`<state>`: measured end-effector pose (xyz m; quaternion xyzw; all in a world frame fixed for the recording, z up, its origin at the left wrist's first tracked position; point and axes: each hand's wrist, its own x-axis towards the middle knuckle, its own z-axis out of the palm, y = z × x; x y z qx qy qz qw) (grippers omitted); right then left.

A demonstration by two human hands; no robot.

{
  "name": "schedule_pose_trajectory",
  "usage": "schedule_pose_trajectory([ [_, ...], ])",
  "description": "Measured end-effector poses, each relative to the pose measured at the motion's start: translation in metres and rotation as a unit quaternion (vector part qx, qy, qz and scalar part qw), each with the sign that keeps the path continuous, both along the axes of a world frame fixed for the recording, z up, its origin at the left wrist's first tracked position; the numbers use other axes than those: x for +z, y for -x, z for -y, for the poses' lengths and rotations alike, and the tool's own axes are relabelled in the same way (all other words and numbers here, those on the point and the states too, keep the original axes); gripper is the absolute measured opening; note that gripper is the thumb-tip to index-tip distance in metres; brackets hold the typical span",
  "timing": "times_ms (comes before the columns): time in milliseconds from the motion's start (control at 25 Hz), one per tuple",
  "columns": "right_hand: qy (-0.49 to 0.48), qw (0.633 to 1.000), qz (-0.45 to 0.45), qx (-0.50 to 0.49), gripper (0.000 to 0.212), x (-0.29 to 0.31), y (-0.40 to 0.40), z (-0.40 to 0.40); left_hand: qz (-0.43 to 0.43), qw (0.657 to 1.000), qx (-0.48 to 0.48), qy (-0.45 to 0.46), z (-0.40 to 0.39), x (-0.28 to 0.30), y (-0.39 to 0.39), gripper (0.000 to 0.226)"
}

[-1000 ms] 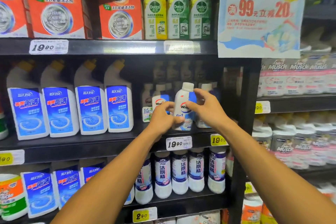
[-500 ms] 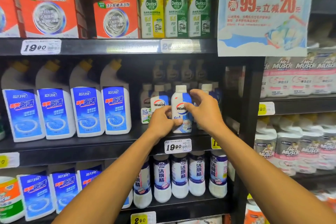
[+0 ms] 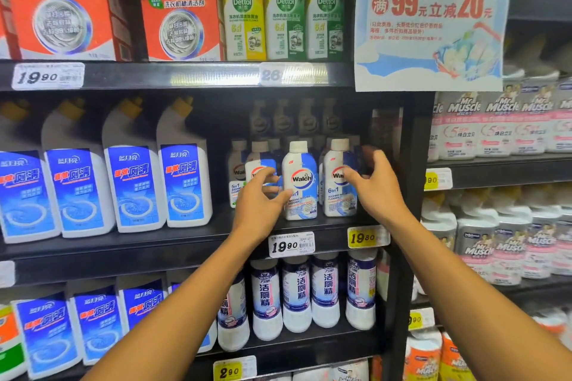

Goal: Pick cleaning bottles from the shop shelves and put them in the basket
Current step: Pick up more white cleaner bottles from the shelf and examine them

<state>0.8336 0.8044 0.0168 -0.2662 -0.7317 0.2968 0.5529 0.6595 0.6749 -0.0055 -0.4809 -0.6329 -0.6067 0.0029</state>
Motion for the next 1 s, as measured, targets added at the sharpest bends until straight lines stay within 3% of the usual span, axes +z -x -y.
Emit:
schedule_pose_trajectory([
  [120, 0.062, 0.997, -0.013, 0.044, 0.048, -0.007, 0.007, 0.001, 0.013, 0.999, -0.037, -0.02, 0.011, 0.005, -0.008, 0.022],
  [360, 0.094, 0.994, -0.013, 0.044, 0.043, -0.012, 0.014, -0.003, 0.052, 0.996, -0.072, -0.003, 0.023, 0.006, -0.015, 0.018],
  [720, 0.041, 0.998, -0.046, 0.0, 0.072, -0.002, 0.0, 0.025, 0.046, 0.991, -0.118, 0.046, 0.03, 0.008, -0.026, 0.028],
  [880, 0.022, 0.996, -0.055, 0.061, 0.067, 0.011, -0.006, 0.059, 0.057, 0.983, -0.165, 0.046, 0.035, 0.011, -0.031, 0.053],
  [1000, 0.037, 0.989, -0.064, 0.129, 0.055, 0.017, -0.003, 0.085, 0.105, 0.965, -0.238, 0.027, 0.049, 0.009, -0.033, 0.051],
])
